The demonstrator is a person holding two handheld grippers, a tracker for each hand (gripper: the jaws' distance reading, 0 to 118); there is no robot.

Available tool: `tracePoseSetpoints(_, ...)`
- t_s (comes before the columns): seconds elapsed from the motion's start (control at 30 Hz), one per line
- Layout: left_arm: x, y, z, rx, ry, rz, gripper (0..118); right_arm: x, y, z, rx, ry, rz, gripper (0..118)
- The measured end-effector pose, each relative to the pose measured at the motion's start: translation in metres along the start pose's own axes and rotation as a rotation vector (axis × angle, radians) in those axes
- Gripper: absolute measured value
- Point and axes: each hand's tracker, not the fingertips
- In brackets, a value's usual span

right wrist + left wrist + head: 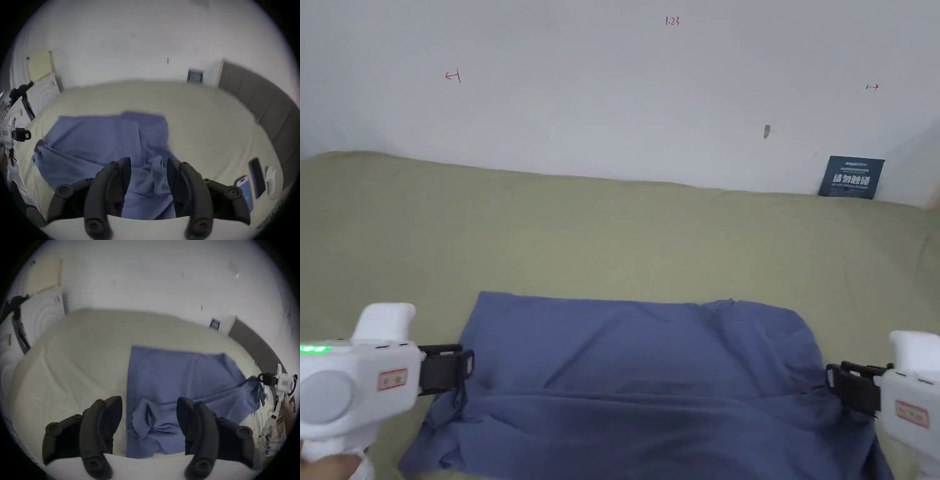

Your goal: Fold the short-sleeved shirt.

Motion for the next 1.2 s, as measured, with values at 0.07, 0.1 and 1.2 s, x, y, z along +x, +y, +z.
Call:
tracePoseSetpoints(0.07, 0.010, -0.014, 0.050, 0.172, 0.047, -0.014, 77, -0.013, -0.011, 0.053, 0.170, -0.029, 0.012, 72)
tracePoseSetpoints(0.1, 0.020, -0.023, 0.074, 0.236, 0.068, -0.017, 77, -0.018, -0.019, 0.075, 0.233, -0.033, 0.009, 73)
tracePoseSetpoints(1.2, 0.004, -0.091, -0.035, -0.140, 0.150, -0.018, 8, 0.003, -0.085, 0.123, 0.048, -0.082, -0.191, 77)
